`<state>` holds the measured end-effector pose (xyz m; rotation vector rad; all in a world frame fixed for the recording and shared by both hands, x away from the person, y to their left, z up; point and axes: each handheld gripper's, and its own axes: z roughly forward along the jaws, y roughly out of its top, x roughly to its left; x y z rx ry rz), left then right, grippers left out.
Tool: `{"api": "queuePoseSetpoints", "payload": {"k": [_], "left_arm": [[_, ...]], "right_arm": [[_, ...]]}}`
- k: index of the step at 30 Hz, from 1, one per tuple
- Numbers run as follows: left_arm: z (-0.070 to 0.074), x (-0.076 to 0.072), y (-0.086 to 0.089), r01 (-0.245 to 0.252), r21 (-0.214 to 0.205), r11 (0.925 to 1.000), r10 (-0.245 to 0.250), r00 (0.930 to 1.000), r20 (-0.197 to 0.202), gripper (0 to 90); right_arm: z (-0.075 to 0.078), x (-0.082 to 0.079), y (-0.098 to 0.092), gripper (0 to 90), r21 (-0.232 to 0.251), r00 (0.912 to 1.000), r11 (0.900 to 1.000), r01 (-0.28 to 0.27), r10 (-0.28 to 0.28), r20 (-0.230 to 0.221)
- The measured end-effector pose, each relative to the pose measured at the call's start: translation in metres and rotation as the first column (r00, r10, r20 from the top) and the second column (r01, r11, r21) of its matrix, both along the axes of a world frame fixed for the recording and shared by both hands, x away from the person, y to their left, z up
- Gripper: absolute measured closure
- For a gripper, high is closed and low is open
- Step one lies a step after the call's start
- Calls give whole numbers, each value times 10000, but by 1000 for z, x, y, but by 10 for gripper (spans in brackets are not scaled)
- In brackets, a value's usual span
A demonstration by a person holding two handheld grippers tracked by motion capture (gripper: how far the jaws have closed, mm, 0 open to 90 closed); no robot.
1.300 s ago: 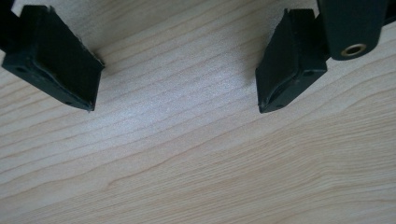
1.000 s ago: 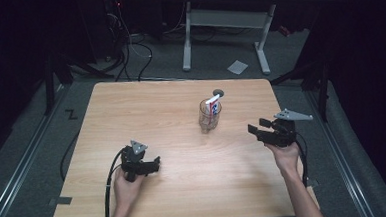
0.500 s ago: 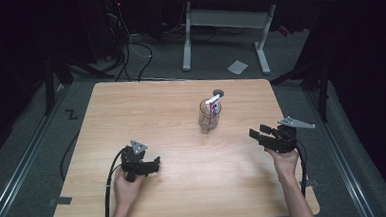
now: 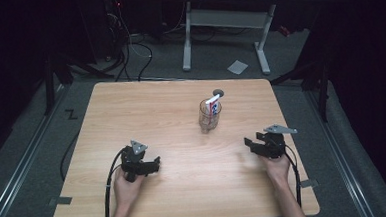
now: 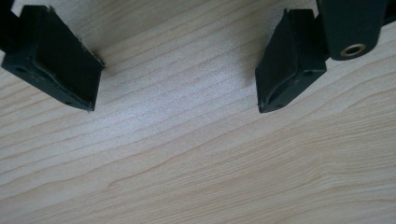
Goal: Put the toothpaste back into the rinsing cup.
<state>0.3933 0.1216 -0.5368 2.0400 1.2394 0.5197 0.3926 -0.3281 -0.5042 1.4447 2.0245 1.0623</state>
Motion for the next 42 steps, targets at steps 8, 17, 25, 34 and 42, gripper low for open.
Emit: {"api": "queuePoseSetpoints", "payload": {"k": [8,17,25,34,42], "left_arm": [[0,0,0,-2,-3,10000,2,10000,1,147],[0,0,0,0,1,10000,0,10000,-1,147],[0,0,0,1,2,10000,-1,10000,-2,147],[0,0,0,3,3,10000,-3,10000,-2,147],[0,0,0,5,-20,10000,-5,10000,-9,148]], "right_arm": [[-14,7,12,383,-381,9998,9991,-179,178,-51],[-24,11,18,382,-724,9997,9971,-216,205,-155],[-26,16,24,384,-1112,9994,9936,-185,150,-324],[-27,17,25,355,-1280,9985,9917,-78,8,-544],[-27,17,26,335,-1390,9987,9903,48,-118,-495]]}}
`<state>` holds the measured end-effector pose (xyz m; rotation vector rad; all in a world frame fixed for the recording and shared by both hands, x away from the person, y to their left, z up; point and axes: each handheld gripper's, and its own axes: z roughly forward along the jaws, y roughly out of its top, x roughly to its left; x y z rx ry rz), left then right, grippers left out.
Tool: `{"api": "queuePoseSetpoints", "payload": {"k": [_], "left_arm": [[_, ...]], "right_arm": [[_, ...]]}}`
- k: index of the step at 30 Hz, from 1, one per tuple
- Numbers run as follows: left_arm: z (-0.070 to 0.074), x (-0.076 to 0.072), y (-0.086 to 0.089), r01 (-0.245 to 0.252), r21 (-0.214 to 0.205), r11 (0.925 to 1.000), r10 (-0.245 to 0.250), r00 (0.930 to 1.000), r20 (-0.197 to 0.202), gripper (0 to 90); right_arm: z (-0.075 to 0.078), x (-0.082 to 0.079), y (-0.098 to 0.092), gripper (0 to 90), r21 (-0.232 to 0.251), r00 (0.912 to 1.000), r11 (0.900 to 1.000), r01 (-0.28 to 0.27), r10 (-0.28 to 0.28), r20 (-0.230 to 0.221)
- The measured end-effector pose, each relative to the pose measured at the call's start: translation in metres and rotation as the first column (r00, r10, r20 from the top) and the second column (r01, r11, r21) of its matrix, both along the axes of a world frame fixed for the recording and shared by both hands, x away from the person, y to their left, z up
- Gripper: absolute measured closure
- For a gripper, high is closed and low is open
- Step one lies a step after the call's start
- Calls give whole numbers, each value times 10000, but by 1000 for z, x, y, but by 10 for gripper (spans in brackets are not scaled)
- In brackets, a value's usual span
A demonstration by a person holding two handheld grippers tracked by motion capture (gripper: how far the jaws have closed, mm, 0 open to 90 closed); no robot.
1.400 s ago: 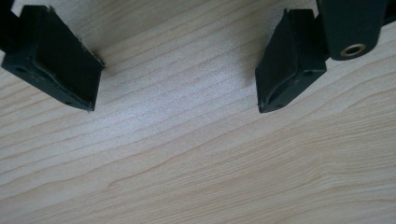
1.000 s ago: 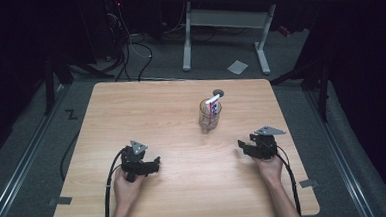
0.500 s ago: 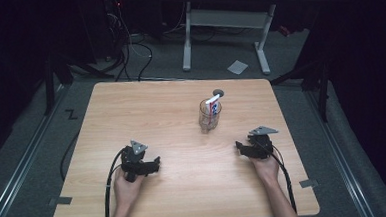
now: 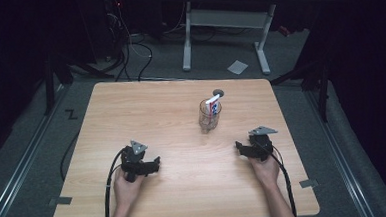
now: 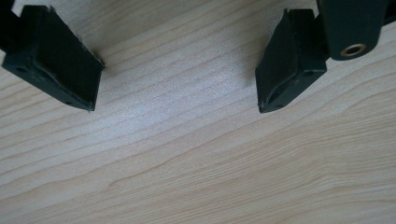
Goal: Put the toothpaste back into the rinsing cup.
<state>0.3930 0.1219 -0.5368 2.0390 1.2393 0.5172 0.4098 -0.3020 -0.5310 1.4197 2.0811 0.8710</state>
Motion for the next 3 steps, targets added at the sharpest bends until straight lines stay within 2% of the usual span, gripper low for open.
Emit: {"api": "queuePoseSetpoints", "payload": {"k": [3], "left_arm": [[0,0,0,1,0,10000,-1,10000,1,148]], "right_arm": [[0,0,0,334,17,10000,10000,5,-5,-11]]}}
